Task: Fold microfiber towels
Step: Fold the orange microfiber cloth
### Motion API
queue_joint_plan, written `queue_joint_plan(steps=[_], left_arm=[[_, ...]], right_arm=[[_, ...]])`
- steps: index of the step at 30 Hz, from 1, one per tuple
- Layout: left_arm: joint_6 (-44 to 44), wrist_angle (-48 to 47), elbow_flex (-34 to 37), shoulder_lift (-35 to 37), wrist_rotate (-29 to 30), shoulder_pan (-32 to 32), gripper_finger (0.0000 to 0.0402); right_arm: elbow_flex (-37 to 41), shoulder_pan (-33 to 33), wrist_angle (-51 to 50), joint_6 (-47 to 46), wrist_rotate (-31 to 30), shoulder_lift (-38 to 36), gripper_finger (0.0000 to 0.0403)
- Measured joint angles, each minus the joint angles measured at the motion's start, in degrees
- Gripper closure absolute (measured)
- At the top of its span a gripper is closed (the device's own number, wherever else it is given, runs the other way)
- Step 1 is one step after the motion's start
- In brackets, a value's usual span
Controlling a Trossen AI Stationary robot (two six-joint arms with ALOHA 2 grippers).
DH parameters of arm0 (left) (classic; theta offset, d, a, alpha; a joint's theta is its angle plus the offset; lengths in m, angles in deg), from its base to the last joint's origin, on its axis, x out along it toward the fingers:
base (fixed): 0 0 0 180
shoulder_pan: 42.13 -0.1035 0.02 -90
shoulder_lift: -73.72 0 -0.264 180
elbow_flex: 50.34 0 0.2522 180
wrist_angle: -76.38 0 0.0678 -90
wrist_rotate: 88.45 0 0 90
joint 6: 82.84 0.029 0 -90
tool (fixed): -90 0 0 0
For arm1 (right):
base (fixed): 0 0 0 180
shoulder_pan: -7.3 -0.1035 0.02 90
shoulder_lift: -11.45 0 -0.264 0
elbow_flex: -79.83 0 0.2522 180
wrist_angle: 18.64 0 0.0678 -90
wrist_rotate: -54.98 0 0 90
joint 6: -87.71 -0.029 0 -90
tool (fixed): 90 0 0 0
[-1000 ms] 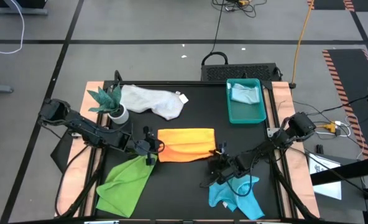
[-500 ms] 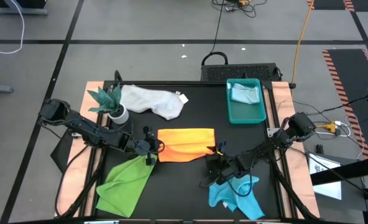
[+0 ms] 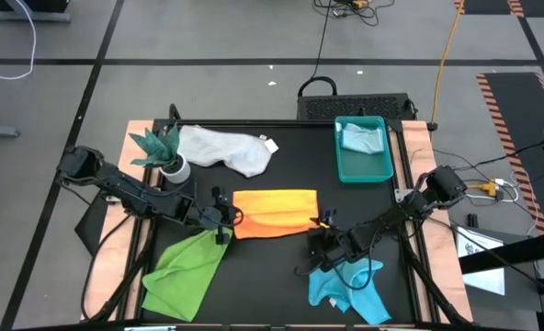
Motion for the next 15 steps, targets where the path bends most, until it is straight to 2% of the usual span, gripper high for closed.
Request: queue_joint_plan(steps=[6, 15], left_arm=[[0.0, 0.0, 0.0, 0.0, 0.0, 0.0, 0.0376], [-0.1, 0.0, 0.0, 0.0, 0.0, 0.0, 0.0376]], right_arm=[[0.0, -0.1, -5.1, -4.2, -0.1, 0.0, 0.0261], [-0.8, -2.6, -5.1, -1.7, -0.2, 0.0, 0.0313]])
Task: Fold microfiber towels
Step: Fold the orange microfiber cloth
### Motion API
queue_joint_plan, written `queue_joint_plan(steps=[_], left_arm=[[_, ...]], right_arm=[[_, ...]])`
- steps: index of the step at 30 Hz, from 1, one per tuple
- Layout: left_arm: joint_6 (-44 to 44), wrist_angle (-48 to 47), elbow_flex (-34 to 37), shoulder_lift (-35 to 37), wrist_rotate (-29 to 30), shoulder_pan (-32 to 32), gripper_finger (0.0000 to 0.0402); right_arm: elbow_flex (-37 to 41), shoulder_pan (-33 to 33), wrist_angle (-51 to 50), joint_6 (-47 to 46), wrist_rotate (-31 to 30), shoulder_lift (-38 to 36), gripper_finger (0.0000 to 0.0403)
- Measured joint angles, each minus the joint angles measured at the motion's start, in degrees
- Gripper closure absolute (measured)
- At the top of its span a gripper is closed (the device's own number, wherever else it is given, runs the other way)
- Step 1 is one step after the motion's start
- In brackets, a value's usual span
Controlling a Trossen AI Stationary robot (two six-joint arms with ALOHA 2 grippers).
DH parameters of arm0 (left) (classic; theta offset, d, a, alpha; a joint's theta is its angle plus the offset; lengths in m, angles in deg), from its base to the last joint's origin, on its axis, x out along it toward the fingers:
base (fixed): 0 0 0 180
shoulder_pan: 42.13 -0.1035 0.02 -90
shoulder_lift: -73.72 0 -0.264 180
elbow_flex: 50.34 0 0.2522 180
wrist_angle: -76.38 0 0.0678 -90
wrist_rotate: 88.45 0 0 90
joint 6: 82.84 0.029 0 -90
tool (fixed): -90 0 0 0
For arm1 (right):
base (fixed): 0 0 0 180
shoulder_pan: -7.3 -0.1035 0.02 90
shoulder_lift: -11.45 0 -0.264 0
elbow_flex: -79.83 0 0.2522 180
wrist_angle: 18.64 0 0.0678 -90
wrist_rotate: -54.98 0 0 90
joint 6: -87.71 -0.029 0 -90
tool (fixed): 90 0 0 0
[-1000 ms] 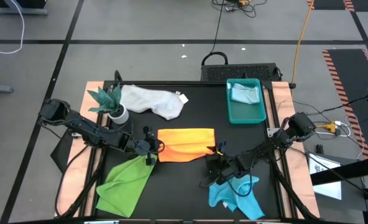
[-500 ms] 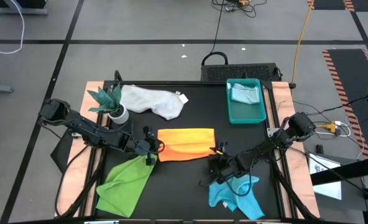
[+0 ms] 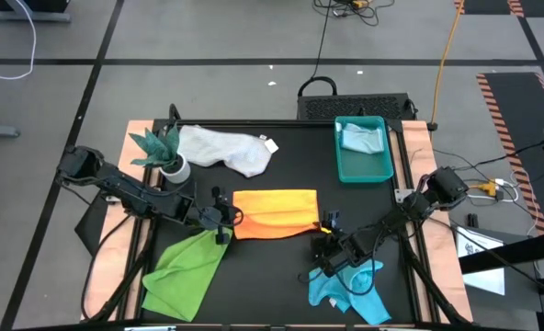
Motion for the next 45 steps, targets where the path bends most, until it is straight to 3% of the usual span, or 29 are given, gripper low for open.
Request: queue_joint_plan(steps=[14, 16, 21, 28, 34, 39, 42, 45], left_arm=[[0.0, 0.0, 0.0, 0.0, 0.0, 0.0, 0.0376], [0.0, 0.0, 0.0, 0.0, 0.0, 0.0, 0.0376], [0.0, 0.0, 0.0, 0.0, 0.0, 0.0, 0.0376], [-0.1, 0.1, 0.0, 0.0, 0.0, 0.0, 0.0376], [-0.1, 0.1, 0.0, 0.0, -0.1, 0.0, 0.0376], [-0.2, 0.2, 0.0, 0.0, -1.4, 0.0, 0.0376], [-0.2, 0.2, 0.0, 0.0, -1.4, 0.0, 0.0376], [-0.2, 0.9, 0.0, 0.0, -1.4, 0.0, 0.0376]], right_arm=[[-0.1, -1.2, -0.1, 0.9, -1.3, 0.0, 0.0381], [-0.1, -1.4, -0.5, 2.8, 2.6, -0.4, 0.0390], [-0.2, -0.2, -1.6, 5.3, 20.7, -1.9, 0.0399], [0.5, 3.3, -0.2, 8.4, 27.1, -2.2, 0.0369], [0.7, 6.3, -0.4, 6.0, 33.9, -4.5, 0.0298], [0.9, 8.6, -1.1, 1.0, 45.0, -11.6, 0.0243], [1.1, 9.3, -0.7, -1.4, 44.2, -15.5, 0.0230], [2.6, 10.1, 1.1, -8.1, 35.3, -17.6, 0.0232]])
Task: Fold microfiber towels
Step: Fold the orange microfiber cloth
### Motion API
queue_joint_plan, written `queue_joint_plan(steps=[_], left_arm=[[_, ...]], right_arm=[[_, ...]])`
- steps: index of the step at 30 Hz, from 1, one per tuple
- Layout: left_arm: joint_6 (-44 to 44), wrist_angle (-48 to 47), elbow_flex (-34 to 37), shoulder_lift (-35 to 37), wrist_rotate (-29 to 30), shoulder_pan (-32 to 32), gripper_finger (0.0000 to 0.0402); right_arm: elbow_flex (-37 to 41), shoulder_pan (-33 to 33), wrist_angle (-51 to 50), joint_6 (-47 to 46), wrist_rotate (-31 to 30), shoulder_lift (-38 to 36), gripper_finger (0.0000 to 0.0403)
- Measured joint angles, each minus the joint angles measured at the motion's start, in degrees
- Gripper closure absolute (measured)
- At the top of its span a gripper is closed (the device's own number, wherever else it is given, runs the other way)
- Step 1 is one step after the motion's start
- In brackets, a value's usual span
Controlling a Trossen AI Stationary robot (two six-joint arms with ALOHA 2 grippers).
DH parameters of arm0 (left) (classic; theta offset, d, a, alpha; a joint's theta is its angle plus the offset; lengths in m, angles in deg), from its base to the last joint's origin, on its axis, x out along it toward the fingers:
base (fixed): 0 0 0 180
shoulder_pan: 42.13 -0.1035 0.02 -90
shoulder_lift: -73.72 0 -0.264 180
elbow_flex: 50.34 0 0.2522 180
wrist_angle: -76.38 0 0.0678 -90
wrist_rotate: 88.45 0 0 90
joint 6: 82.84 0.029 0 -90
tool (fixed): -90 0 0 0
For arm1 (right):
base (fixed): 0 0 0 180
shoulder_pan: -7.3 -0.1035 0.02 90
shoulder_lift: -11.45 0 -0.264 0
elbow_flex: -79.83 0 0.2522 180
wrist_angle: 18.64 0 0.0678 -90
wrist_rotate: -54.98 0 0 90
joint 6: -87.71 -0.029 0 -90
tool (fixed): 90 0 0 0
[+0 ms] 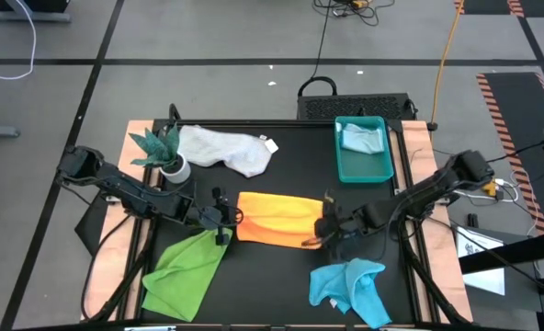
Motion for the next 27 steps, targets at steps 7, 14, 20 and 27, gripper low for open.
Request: queue_joint_plan(steps=[7, 14, 20, 27], left_arm=[[0.3, 0.3, 0.0, 0.0, 0.0, 0.0, 0.0376], [0.5, 0.3, 0.0, 0.0, 0.0, 0.0, 0.0376], [0.8, 0.3, 0.0, 0.0, -0.1, 0.0, 0.0376], [0.8, 0.3, 0.0, 0.0, -0.1, 0.0, 0.0376]], right_arm=[[9.1, 8.5, 7.5, -15.2, -3.5, -0.1, 0.0236], [21.0, 15.4, 34.7, -17.7, 9.7, -0.1, 0.0222], [24.8, 16.0, 41.3, -17.5, 11.2, -0.1, 0.0253], [24.9, 15.5, 42.3, -13.4, 10.9, -0.1, 0.0334]])
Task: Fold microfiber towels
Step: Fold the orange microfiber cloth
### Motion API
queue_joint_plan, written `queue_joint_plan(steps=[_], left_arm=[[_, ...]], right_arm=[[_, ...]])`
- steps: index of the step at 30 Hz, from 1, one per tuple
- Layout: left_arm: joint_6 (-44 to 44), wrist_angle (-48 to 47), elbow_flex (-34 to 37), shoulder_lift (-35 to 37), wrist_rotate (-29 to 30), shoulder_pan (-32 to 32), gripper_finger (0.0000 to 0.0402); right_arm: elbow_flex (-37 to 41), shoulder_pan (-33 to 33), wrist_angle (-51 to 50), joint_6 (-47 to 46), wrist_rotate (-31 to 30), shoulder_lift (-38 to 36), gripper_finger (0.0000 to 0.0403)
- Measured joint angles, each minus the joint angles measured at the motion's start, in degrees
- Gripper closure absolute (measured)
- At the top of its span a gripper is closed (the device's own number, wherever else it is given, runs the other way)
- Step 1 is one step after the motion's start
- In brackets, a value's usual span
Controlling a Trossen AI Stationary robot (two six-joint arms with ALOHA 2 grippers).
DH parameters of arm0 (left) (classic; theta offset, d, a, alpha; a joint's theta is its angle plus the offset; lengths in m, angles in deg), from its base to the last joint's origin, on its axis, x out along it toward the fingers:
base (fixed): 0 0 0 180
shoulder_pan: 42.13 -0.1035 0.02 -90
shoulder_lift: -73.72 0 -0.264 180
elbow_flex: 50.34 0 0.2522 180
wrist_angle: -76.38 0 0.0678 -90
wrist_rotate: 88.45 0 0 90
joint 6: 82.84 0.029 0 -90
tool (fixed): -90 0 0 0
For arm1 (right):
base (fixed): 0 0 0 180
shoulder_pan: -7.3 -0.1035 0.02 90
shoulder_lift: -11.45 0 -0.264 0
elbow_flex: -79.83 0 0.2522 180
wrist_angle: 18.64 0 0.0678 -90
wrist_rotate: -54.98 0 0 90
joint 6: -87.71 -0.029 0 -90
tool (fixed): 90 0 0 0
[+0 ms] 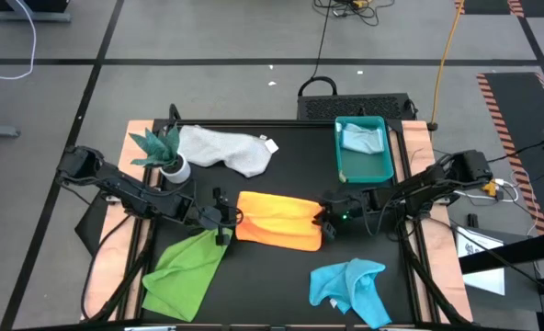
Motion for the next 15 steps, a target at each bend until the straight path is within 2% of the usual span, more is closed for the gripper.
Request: queue_joint_plan(steps=[4, 7, 11, 15], left_arm=[[0.5, 0.2, 0.0, 0.0, 0.0, 0.0, 0.0376], [2.3, 2.1, 0.0, 0.1, 1.3, 0.0, 0.0376], [6.1, 5.7, 0.0, 0.2, 7.7, -0.3, 0.0376], [12.4, 10.6, -0.1, 0.2, 14.4, -2.0, 0.0376]], right_arm=[[0.0, 0.0, 2.7, 4.6, 0.0, -0.2, 0.0388], [0.0, 0.0, 3.1, 7.6, -1.5, -2.2, 0.0396], [0.0, -0.1, -0.2, 13.1, -10.7, -8.1, 0.0399], [-0.1, -1.5, -2.0, 23.6, -26.4, -14.6, 0.0399]])
